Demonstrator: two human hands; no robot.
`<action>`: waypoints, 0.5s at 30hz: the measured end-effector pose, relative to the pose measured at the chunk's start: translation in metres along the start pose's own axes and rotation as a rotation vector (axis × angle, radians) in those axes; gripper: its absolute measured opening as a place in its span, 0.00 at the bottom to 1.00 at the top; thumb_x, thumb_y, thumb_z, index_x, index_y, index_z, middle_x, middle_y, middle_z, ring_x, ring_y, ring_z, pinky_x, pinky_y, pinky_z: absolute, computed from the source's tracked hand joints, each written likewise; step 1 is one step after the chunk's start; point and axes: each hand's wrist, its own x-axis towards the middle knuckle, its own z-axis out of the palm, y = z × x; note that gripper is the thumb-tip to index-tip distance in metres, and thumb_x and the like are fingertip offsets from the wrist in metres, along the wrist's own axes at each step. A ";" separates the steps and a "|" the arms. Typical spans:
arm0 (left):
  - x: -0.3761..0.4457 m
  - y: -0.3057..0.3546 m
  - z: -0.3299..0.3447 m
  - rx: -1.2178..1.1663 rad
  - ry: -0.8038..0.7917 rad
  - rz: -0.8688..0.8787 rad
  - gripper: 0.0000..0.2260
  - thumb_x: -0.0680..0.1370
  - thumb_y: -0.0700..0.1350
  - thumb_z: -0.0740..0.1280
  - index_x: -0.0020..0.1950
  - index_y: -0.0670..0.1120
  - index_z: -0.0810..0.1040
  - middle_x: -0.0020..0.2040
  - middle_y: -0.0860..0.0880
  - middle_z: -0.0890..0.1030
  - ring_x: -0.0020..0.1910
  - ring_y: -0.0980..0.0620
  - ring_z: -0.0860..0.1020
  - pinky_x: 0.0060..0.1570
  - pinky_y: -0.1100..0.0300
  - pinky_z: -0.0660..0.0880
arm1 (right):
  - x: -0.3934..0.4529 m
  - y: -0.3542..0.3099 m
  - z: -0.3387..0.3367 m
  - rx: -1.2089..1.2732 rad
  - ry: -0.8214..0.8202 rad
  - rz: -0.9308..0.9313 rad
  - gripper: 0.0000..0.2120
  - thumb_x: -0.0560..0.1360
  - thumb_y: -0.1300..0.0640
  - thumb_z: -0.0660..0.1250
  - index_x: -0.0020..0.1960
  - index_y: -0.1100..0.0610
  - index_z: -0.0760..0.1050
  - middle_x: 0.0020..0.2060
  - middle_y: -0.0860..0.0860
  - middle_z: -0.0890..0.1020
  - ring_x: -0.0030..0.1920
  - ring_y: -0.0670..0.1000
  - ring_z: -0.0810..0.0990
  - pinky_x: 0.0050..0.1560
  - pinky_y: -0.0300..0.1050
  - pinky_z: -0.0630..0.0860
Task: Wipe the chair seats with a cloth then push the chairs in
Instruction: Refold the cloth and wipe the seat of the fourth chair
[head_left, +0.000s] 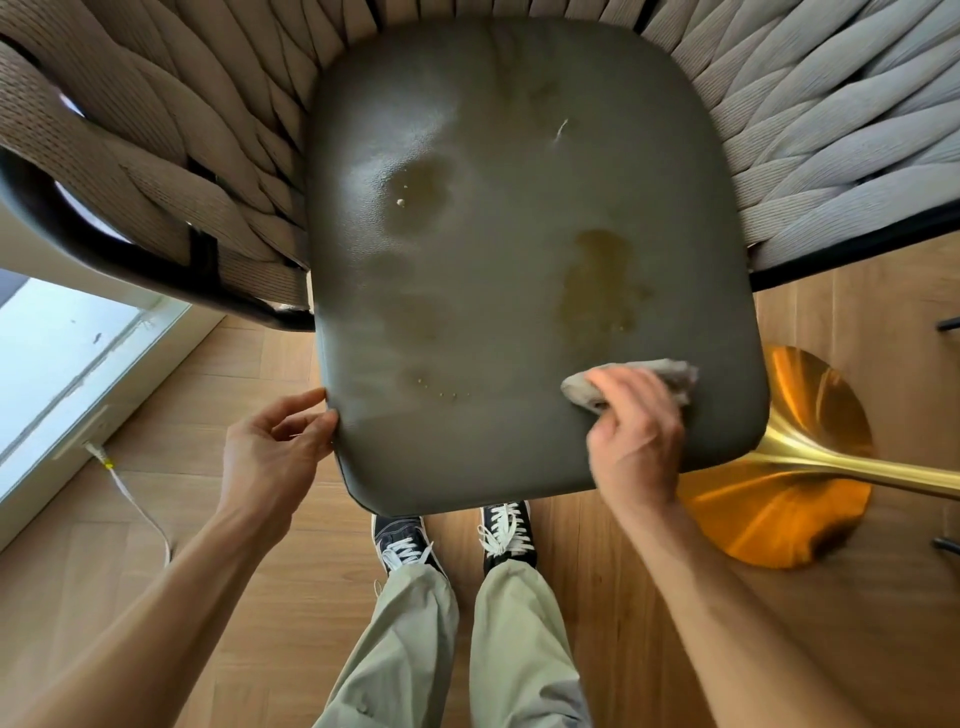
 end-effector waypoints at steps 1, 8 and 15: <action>0.000 0.000 0.000 -0.004 -0.003 -0.004 0.11 0.76 0.38 0.69 0.57 0.48 0.80 0.45 0.46 0.83 0.43 0.52 0.82 0.44 0.63 0.79 | -0.006 -0.019 0.008 0.032 -0.014 -0.017 0.20 0.62 0.75 0.62 0.48 0.61 0.82 0.46 0.55 0.83 0.49 0.58 0.79 0.56 0.50 0.75; 0.005 0.002 -0.003 -0.116 0.006 -0.104 0.07 0.79 0.43 0.66 0.54 0.44 0.82 0.42 0.46 0.83 0.39 0.54 0.81 0.42 0.64 0.81 | -0.036 -0.147 0.056 0.236 -0.162 -0.033 0.12 0.70 0.64 0.63 0.47 0.56 0.82 0.43 0.51 0.82 0.45 0.55 0.77 0.46 0.48 0.73; 0.004 0.007 -0.008 -0.187 -0.006 -0.181 0.14 0.82 0.52 0.59 0.51 0.45 0.81 0.42 0.46 0.83 0.38 0.54 0.81 0.38 0.62 0.78 | -0.041 -0.187 0.075 0.132 -0.298 -0.126 0.11 0.76 0.59 0.59 0.51 0.56 0.80 0.44 0.52 0.80 0.47 0.55 0.75 0.46 0.50 0.70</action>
